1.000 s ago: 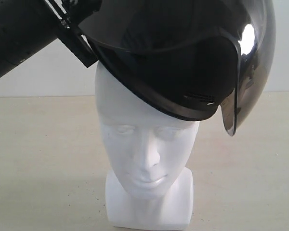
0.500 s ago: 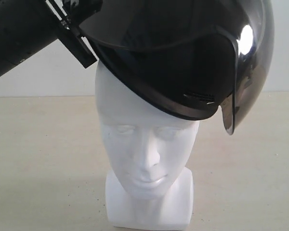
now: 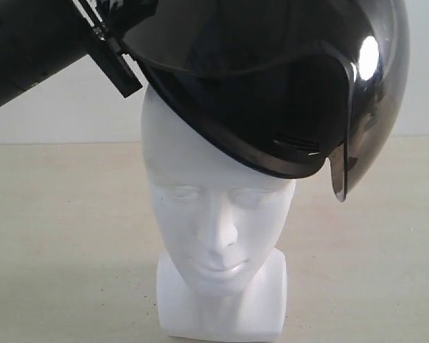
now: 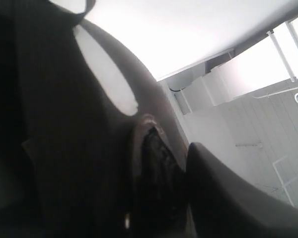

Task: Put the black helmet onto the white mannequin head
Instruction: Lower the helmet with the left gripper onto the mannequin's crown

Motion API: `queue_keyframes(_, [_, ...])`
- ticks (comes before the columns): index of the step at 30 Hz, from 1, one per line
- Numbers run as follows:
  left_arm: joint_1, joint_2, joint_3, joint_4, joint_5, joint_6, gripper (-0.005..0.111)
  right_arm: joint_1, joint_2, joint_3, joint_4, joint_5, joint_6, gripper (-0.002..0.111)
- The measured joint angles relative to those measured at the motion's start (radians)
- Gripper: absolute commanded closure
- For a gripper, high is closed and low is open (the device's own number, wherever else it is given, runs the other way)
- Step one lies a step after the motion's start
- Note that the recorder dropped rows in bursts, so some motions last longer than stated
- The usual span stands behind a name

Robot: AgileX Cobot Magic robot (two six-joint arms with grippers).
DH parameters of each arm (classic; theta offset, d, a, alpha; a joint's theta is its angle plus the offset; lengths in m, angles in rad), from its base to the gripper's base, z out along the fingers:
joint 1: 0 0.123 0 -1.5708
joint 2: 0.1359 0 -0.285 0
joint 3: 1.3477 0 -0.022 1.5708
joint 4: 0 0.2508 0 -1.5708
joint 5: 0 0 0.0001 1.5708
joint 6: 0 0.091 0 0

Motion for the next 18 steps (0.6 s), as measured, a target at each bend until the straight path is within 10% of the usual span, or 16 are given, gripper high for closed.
queue_keyframes(18, [0.019, 0.047, 0.002, 0.041, 0.028, -0.015, 0.102, 0.000, 0.000, 0.000, 0.000, 0.000, 0.000, 0.095])
